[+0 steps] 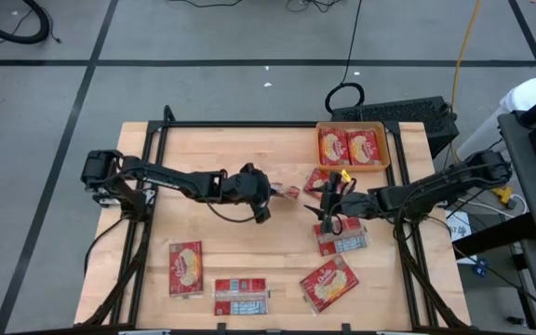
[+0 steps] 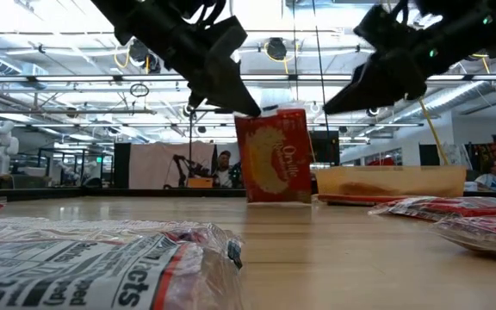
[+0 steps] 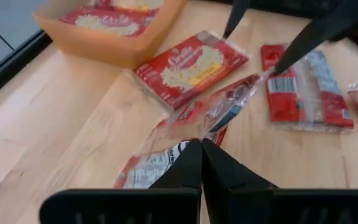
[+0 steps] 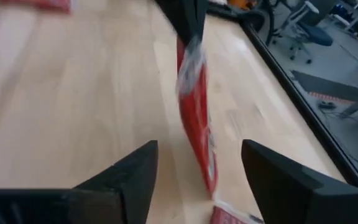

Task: Sort popcorn bags into baskets
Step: Put the red popcorn bag into the orange bin

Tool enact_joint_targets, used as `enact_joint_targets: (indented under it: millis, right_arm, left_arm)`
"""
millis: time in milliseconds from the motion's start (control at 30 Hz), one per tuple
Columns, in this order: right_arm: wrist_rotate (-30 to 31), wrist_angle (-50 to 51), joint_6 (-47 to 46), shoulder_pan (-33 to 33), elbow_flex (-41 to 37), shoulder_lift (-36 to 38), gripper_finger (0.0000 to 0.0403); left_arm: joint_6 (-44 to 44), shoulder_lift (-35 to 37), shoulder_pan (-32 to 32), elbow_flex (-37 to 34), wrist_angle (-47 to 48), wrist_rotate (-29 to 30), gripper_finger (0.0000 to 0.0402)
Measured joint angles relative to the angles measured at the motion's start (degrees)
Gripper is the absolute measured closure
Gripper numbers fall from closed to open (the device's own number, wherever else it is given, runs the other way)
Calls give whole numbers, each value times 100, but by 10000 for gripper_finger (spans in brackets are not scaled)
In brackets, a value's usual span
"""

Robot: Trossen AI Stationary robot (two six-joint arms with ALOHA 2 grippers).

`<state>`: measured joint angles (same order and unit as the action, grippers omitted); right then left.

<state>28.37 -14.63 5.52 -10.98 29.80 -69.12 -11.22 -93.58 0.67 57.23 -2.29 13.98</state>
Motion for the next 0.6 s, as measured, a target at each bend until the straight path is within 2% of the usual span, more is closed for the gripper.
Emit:
enact_joint_targets:
  millis: [133, 233, 367, 467, 600]
  right_arm:
    - [-46, -572, 169, 186, -11, -471, 177]
    - [-456, -1302, 233, 385, -12, -1012, 181]
    - [-448, -2115, 210, 529, -11, -1582, 198]
    - [-463, -2198, 55, 587, -13, -1761, 227]
    - [-497, -2120, -187, 645, -45, -1799, 292]
  left_arm:
    - [57, 0, -6, 0, -298, -53, 400]
    - [101, 0, -32, 0, -435, -169, 401]
    - [108, 0, -66, 0, -429, -212, 400]
    - [208, 0, -64, 0, -360, -211, 401]
    - [255, 0, -63, 0, -354, -210, 400]
